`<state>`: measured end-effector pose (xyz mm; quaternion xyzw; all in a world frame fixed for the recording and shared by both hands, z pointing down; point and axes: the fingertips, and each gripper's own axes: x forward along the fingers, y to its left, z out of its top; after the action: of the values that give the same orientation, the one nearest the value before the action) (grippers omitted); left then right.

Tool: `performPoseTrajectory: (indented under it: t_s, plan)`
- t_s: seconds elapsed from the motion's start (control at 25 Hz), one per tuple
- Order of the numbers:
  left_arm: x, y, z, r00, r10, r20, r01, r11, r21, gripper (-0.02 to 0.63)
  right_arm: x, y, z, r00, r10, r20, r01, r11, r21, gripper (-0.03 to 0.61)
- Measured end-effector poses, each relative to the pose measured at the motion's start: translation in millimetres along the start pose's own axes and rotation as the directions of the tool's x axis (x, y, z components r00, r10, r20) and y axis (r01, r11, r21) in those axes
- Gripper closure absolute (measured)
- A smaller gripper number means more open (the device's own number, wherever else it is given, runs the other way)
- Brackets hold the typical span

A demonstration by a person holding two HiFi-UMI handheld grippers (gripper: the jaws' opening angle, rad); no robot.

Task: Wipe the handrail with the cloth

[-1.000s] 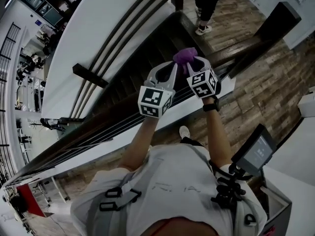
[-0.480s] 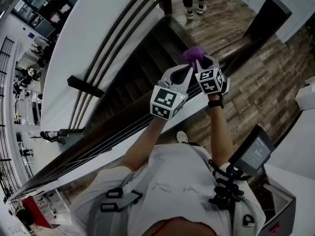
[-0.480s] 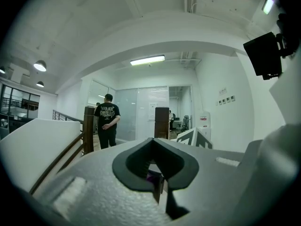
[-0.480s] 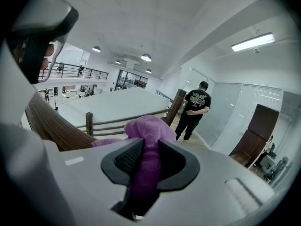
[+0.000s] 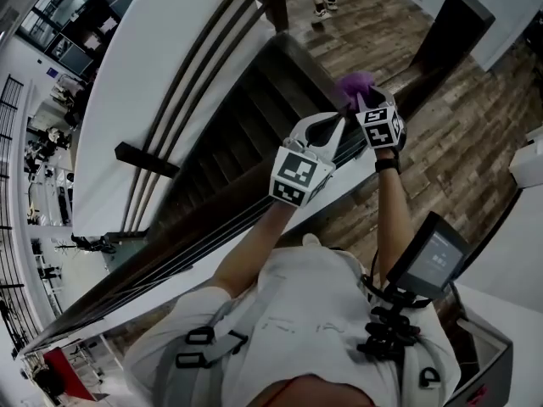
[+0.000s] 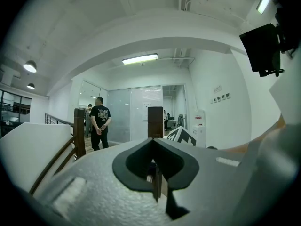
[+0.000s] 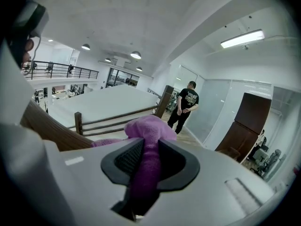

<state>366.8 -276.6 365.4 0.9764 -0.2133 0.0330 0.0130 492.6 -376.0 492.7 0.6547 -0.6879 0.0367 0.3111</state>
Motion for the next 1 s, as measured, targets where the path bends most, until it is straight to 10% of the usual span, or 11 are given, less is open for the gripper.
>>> performPoseTrajectory:
  t_s: [1.0]
  plan:
    - [103,-13,-16,0.998,-0.01,-0.056,0.005,0.997,-0.081,0.615,66,-288,-75,0.948,-0.288,-0.137,0.3,0.951,0.076,0.482]
